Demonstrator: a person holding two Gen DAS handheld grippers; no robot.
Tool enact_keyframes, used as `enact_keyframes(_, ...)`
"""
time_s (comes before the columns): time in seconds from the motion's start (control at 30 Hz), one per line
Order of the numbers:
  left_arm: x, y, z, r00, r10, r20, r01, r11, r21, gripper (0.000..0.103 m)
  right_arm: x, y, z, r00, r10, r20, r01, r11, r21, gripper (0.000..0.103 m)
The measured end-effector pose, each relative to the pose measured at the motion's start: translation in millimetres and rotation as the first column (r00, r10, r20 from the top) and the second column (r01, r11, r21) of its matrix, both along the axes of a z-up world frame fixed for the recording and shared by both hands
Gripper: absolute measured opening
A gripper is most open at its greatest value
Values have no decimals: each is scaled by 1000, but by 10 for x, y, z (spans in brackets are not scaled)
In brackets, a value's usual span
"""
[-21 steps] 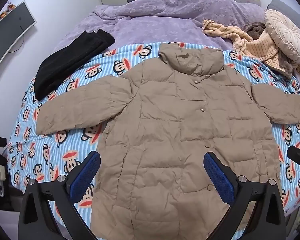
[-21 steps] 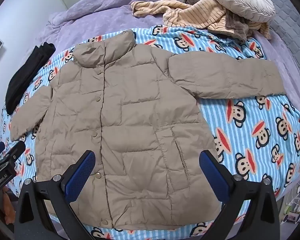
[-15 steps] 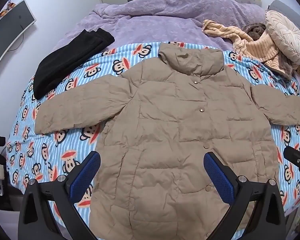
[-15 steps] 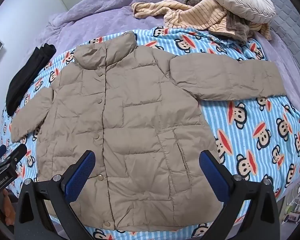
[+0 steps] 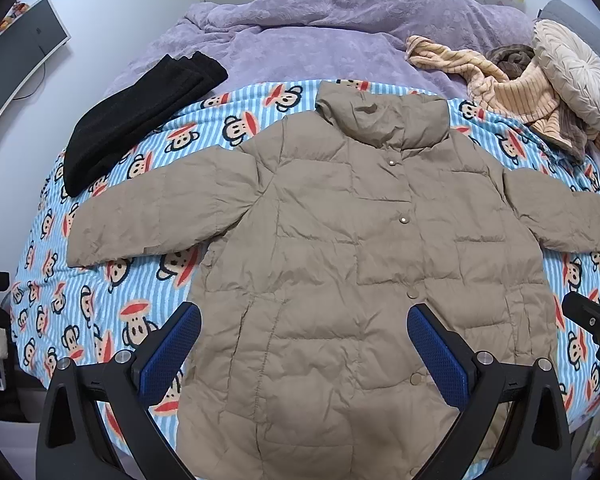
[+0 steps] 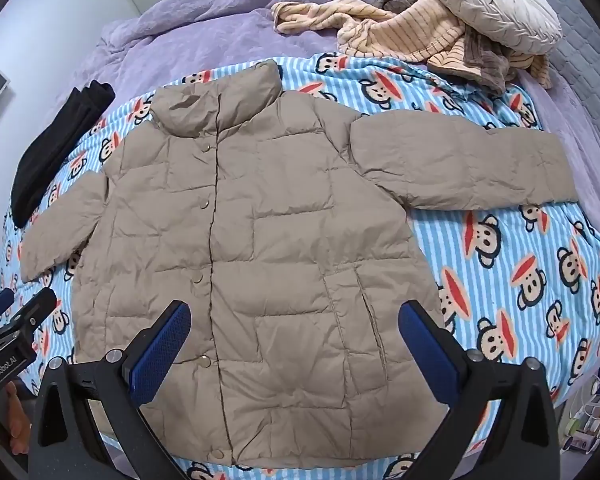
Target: Fold large clothes
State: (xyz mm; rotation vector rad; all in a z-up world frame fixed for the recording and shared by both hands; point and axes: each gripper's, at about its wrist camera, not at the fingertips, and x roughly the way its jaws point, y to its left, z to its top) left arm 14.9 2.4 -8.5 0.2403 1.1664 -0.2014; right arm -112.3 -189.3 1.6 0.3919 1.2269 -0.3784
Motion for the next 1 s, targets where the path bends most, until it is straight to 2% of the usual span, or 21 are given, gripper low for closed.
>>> enact_keyframes(1.0, -28, 26, -41, 1000, -2, -19, 1, 1000, -21, 103, 34, 17, -34, 1000, 0, -6, 0, 1000, -1, 103)
